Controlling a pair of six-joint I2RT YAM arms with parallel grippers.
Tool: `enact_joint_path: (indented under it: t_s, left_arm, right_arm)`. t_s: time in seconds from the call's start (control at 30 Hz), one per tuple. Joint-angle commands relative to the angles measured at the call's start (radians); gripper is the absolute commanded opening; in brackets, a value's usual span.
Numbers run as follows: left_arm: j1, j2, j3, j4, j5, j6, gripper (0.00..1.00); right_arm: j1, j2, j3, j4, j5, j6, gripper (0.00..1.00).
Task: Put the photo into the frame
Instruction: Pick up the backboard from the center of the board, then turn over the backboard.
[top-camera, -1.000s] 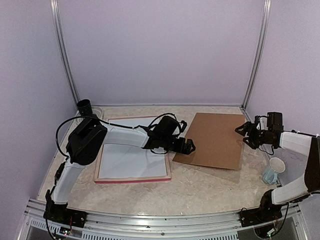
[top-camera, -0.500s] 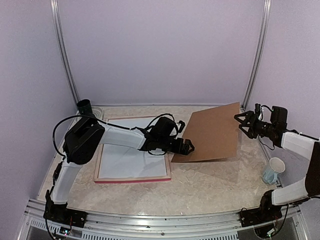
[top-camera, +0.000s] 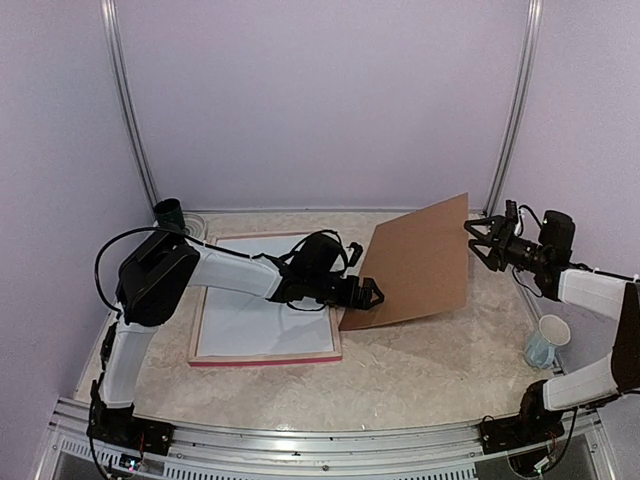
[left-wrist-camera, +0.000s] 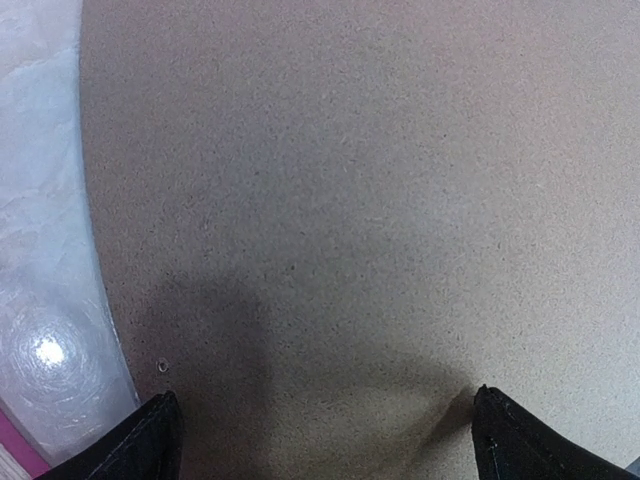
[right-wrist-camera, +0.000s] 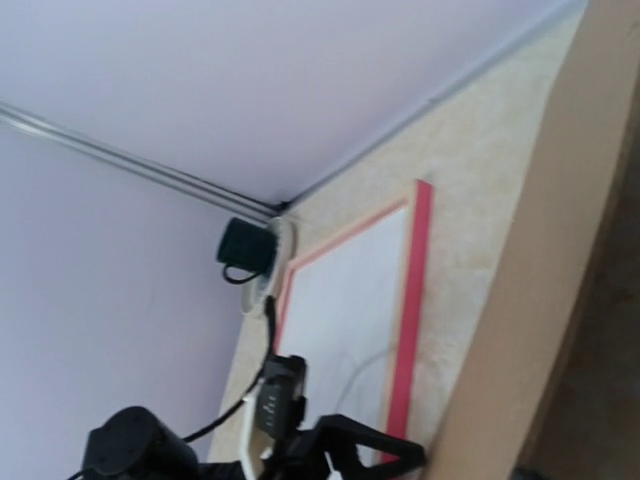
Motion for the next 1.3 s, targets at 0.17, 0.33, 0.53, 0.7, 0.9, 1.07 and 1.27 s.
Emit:
enact_joint_path:
  t_s: [0.17, 0.33, 0.53, 0.7, 0.9, 1.07, 1.27]
  left_arm:
    - [0.001, -0.025, -0.018, 0.013, 0.047, -0.013, 0.99]
    - [0.006, -0.032, -0.020, 0.013, 0.049, -0.014, 0.99]
    - [0.014, -0.037, -0.022, 0.014, 0.053, -0.017, 0.99]
    - [0.021, -0.040, -0.023, 0.015, 0.060, -0.021, 0.99]
    - [0.029, -0.049, -0.030, 0.017, 0.061, -0.023, 0.99]
    - [0.036, -0.061, -0.036, 0.024, 0.065, -0.029, 0.99]
    - [0.053, -0.086, -0.044, 0.050, 0.079, -0.045, 0.99]
  right_arm:
    - [0.085, 0.096, 0.015, 0.257, -0.082, 0.118, 0.80]
    - [0.105, 0.150, 0.034, 0.388, -0.100, 0.201, 0.79]
    - [0.150, 0.198, 0.055, 0.533, -0.115, 0.316, 0.80]
    - [0.176, 0.237, 0.073, 0.630, -0.120, 0.395, 0.80]
    - [0.198, 0.267, 0.080, 0.708, -0.113, 0.459, 0.80]
    - [0.229, 0.296, 0.115, 0.776, -0.114, 0.529, 0.80]
    - [0.272, 0.307, 0.159, 0.718, -0.101, 0.501, 0.80]
